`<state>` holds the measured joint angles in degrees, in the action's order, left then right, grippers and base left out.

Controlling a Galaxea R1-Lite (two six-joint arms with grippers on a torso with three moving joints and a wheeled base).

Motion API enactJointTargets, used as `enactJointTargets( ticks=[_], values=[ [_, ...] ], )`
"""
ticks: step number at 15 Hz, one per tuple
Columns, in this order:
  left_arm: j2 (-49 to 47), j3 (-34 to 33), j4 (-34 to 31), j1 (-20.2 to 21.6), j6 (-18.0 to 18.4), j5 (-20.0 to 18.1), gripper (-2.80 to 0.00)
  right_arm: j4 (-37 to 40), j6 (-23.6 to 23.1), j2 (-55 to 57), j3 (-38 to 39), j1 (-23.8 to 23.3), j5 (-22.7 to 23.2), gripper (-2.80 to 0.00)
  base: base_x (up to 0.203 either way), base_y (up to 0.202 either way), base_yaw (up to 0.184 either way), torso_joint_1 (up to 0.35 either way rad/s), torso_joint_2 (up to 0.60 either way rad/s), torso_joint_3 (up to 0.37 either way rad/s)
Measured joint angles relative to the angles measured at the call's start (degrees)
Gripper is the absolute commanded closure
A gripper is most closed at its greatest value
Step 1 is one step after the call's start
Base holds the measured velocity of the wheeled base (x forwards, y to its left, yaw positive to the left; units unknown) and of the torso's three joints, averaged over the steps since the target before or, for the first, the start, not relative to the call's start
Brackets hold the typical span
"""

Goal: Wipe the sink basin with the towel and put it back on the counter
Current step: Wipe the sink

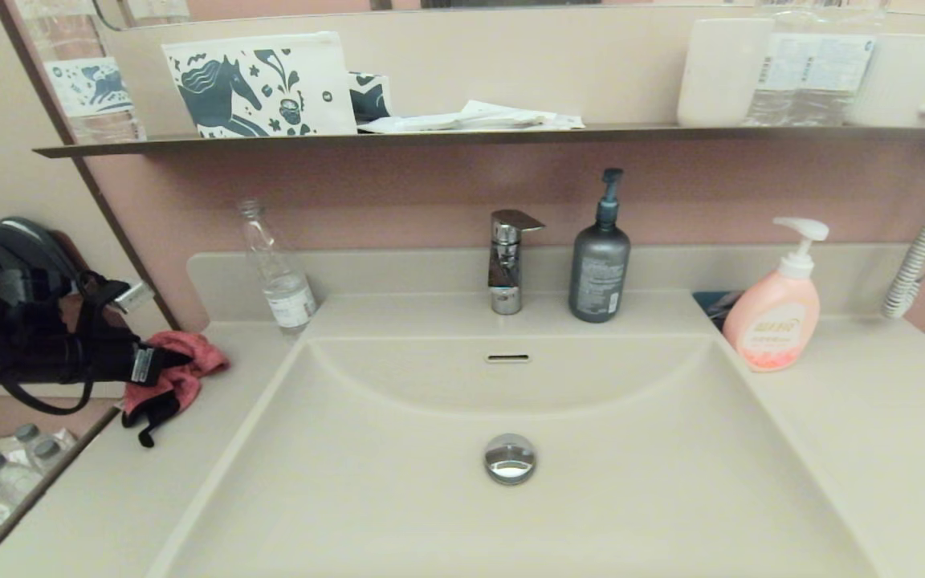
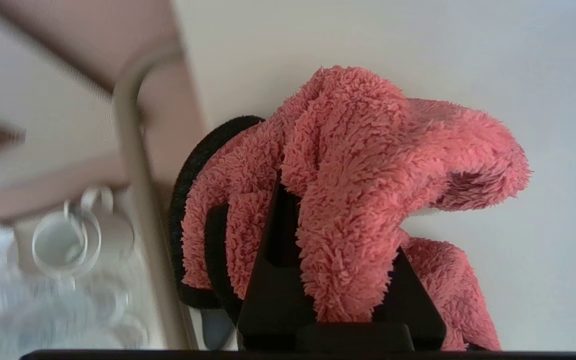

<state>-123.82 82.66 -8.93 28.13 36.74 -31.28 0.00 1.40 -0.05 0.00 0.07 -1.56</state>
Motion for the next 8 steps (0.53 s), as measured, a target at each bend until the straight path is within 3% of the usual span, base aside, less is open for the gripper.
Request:
enactJointTargets(
  ticks=[8],
  values=[
    [6.0,-8.7,-1.1,4.0,1.1,-0.5,0.0,0.0,0.0,0.0,0.0,0.0,0.0,0.0,0.0,0.0,0.0,0.0,0.0,0.0]
  ],
)
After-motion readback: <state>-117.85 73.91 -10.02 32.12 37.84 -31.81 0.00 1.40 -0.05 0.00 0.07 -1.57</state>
